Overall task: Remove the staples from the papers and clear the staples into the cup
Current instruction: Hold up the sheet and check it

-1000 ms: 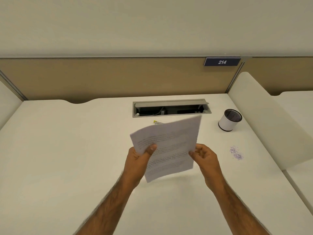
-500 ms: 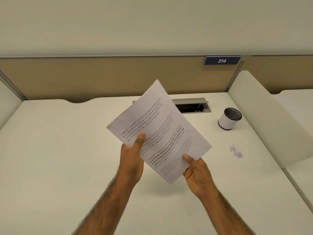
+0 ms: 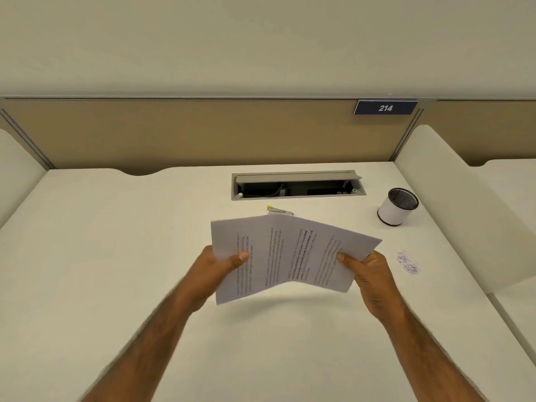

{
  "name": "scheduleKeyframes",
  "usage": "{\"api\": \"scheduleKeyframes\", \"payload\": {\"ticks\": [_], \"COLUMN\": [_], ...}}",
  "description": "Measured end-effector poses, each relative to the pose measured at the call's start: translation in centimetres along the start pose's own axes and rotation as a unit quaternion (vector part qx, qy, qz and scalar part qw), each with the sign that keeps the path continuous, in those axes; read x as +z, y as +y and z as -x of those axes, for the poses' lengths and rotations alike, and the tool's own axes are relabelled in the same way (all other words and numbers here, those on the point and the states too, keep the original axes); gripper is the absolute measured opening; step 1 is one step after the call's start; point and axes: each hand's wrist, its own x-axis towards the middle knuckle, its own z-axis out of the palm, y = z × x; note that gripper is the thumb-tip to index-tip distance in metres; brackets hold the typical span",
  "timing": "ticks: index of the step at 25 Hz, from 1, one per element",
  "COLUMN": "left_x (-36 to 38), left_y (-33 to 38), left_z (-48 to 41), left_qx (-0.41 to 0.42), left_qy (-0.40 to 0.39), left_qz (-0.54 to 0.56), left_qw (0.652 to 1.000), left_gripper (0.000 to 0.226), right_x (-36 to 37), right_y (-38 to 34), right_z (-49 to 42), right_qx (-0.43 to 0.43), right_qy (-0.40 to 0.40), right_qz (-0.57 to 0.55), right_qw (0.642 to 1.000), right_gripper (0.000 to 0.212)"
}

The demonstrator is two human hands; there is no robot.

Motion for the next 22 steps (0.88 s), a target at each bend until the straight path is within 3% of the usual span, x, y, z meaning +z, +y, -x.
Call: {"api": "scheduleKeyframes", "payload": {"ticks": [3,7,10,15,20,22], "left_x": [0.9,0.9,0.9,1.1,1.8,1.1], "left_y": [-2.2,-5.3,-8.0,-10.6,-10.2,-8.7], "left_z": [0.3,0.3,0.5,0.8,0.3,-0.1], "left_qx": [0.028,0.011,-0.016,-0.034,-0.036,-0.042], "left_qy": [0.062,0.106,0.106,0.118,0.123,0.105], "left_qz": [-0.021,0.003,0.015,0.010,0.016,0.022], "left_qw": [0.997,0.994,0.994,0.992,0.992,0.993], "left_gripper": [0.032,0.031,0.034,0.044,0.020,0.027], "right_x": [0.2,0.3,0.6,0.8,1.2,1.4], "right_y": [0.6,2.4,4.4,5.7,5.3,4.1], "right_z": [-0.1,-0.1,0.4,0.6,0.5,-0.1], "right_qx": [-0.011,0.005,0.038,0.050,0.060,0.060], "right_qy": [0.002,0.008,0.007,0.038,0.019,0.020], "right_qz": [0.005,0.022,0.054,0.064,0.155,0.165], "right_qw": [1.000,1.000,0.998,0.996,0.986,0.984], "right_gripper": [0.024,0.029,0.036,0.031,0.027,0.025]}}
